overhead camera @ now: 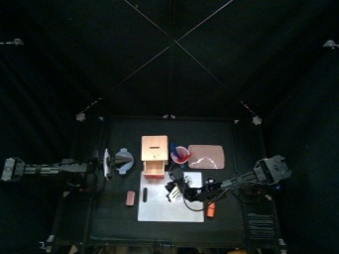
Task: Place sushi on board then cut the sushi with the knife then place the pieces on the plate
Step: Grasp knife edge with left hand
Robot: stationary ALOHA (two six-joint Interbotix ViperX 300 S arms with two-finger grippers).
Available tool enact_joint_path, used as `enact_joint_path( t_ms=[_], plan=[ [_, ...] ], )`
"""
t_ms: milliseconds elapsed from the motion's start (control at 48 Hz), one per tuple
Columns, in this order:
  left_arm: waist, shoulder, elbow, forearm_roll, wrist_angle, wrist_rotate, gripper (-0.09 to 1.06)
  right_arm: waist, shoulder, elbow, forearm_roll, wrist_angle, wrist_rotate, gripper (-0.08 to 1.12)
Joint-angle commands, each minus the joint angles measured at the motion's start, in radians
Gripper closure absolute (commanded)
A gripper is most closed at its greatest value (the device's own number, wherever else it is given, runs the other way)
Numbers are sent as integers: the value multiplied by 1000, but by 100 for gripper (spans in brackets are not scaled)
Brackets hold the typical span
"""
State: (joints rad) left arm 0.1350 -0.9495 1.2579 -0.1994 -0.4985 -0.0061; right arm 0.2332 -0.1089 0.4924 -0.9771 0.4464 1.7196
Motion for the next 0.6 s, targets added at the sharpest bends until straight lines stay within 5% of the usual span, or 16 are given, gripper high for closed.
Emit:
enact_joint_path(
  t_ms=[21,229,417,604],
  plan=[
    [11,3,-38,-8,-28,-2,88,-14,-110,54,-169,-81,5,70],
    [20,3,-46,-55,-67,-2,88,-75,-354,198,-393,-67,-5,70],
    [21,3,-29,-58,-67,3,88,-221,-518,293,-388,-126,-11,67],
    [46,3,-26,-58,-67,3,88,-377,-523,302,-377,-339,-44,67]
  ],
)
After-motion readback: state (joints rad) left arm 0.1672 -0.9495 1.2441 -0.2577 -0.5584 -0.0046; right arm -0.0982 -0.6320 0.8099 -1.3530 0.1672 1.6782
